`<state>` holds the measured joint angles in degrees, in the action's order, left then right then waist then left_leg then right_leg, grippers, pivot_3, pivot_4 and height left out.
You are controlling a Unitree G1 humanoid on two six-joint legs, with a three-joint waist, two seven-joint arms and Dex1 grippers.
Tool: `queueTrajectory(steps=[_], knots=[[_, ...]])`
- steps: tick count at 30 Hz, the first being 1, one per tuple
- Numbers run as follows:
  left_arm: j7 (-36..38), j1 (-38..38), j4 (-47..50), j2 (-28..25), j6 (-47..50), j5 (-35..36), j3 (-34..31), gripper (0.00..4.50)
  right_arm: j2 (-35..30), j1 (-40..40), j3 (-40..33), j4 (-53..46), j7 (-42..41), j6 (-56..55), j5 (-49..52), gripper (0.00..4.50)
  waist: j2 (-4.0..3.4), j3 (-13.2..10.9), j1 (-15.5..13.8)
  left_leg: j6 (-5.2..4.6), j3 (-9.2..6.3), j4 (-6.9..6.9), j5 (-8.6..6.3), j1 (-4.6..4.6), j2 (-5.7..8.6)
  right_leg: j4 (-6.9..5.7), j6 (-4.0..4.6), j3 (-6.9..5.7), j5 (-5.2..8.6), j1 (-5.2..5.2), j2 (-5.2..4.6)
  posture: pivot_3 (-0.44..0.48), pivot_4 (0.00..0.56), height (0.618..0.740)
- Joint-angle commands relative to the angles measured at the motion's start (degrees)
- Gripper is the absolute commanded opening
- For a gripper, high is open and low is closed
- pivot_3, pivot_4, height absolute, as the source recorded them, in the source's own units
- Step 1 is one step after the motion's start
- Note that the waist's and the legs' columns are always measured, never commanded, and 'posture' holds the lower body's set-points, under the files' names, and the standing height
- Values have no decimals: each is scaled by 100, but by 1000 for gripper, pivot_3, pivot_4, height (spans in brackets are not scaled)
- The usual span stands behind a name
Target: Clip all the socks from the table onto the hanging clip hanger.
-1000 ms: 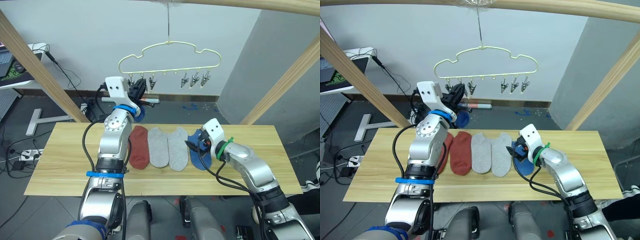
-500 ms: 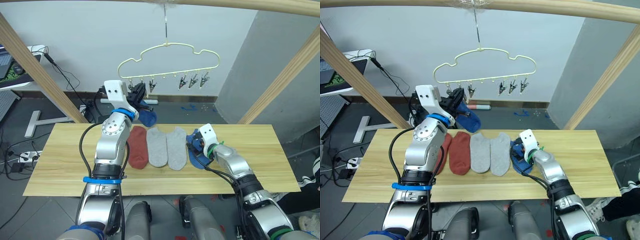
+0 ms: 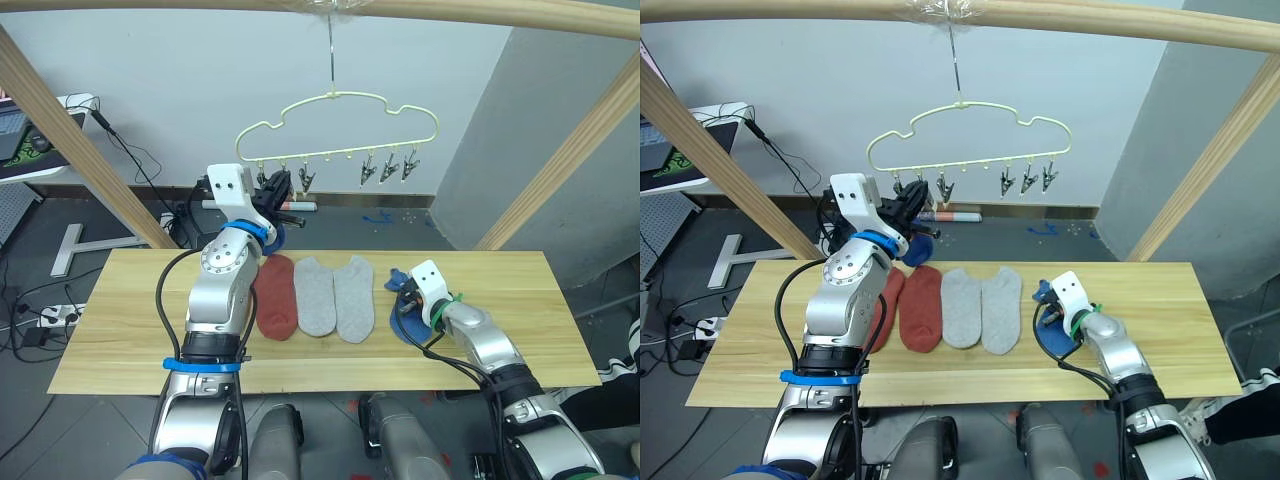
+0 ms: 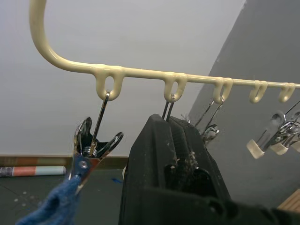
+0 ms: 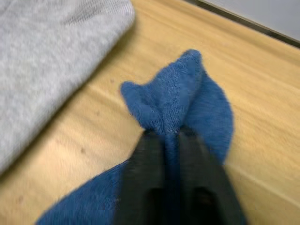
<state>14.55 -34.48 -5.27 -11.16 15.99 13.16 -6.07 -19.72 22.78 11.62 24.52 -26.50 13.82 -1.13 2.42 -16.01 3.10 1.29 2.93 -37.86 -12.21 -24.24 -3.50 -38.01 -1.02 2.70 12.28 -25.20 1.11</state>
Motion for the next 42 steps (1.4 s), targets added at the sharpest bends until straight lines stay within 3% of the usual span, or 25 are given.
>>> queueTrajectory(steps=[1,6,10,16,22,42], knots=[[-32,44,167,28,543,502,-384,0,-447,-170,321,-464,-267,-975,-527,35,0,0,12,0,5,1,0,-1,0,2,0,2,0,-4,-1,-30,271,740],[-184,14,334,129,1560,1452,-911,0,-560,-335,323,-1071,-486,-1484,-491,35,0,0,70,0,9,4,0,6,-8,-2,-1,5,0,-6,6,-32,267,740],[-417,-74,437,183,2792,2814,-1642,0,-474,-278,561,-2119,-677,-2038,-594,35,-1,0,98,0,6,6,0,20,-14,-9,-1,5,0,-3,15,-30,262,740],[-703,-112,625,193,3387,3636,-1940,0,302,354,682,-2207,-417,-2089,-643,35,0,0,125,1,9,6,-1,23,-11,-7,-1,7,0,0,12,-30,262,740],[-820,1,806,173,3458,3840,-1831,0,758,800,697,-1975,-381,-2026,-670,35,0,0,107,3,10,9,-1,17,-7,1,0,6,1,-1,4,-18,253,740],[-982,88,899,157,3410,4251,-1713,0,998,1248,699,-1408,-402,-2219,-659,35,0,0,54,3,13,17,-2,13,-7,5,2,5,1,-8,0,-8,263,740]])
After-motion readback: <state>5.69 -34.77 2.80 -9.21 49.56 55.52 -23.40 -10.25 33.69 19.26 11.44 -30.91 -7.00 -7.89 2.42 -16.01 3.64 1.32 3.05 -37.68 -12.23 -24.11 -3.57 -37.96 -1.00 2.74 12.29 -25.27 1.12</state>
